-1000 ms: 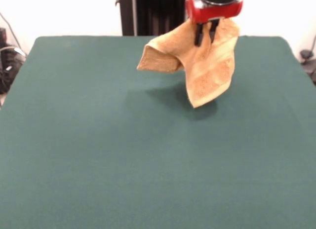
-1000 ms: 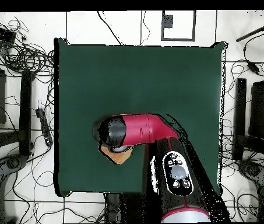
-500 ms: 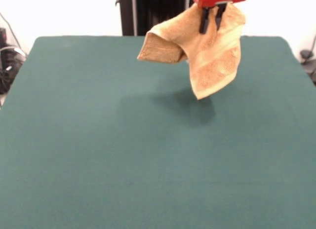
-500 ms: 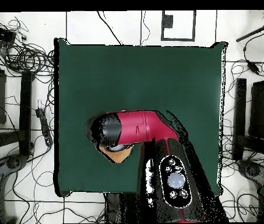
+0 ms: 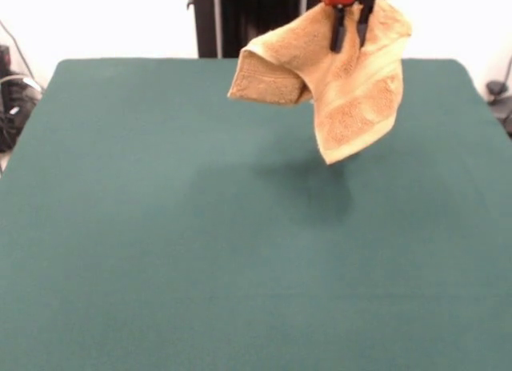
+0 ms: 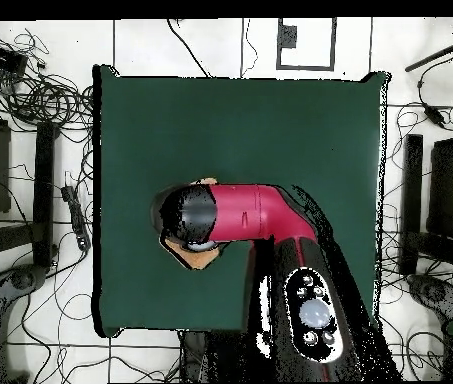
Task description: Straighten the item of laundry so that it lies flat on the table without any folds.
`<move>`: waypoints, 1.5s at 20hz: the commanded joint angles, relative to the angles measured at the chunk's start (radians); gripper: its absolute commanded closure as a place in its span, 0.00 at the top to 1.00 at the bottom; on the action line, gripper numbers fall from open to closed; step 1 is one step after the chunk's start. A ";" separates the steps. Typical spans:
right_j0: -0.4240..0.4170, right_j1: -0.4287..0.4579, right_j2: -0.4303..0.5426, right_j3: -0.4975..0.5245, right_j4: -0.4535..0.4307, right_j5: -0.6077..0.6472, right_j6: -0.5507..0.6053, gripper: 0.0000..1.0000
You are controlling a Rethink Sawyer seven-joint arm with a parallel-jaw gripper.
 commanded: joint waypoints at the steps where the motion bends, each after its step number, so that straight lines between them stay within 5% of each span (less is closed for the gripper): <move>1: -0.005 0.028 0.090 0.117 0.085 -0.177 0.149 0.00; 11: 0.007 0.049 0.119 0.149 0.134 -0.277 0.144 0.00; 30: 0.131 0.064 0.038 0.066 0.122 -0.213 0.194 0.00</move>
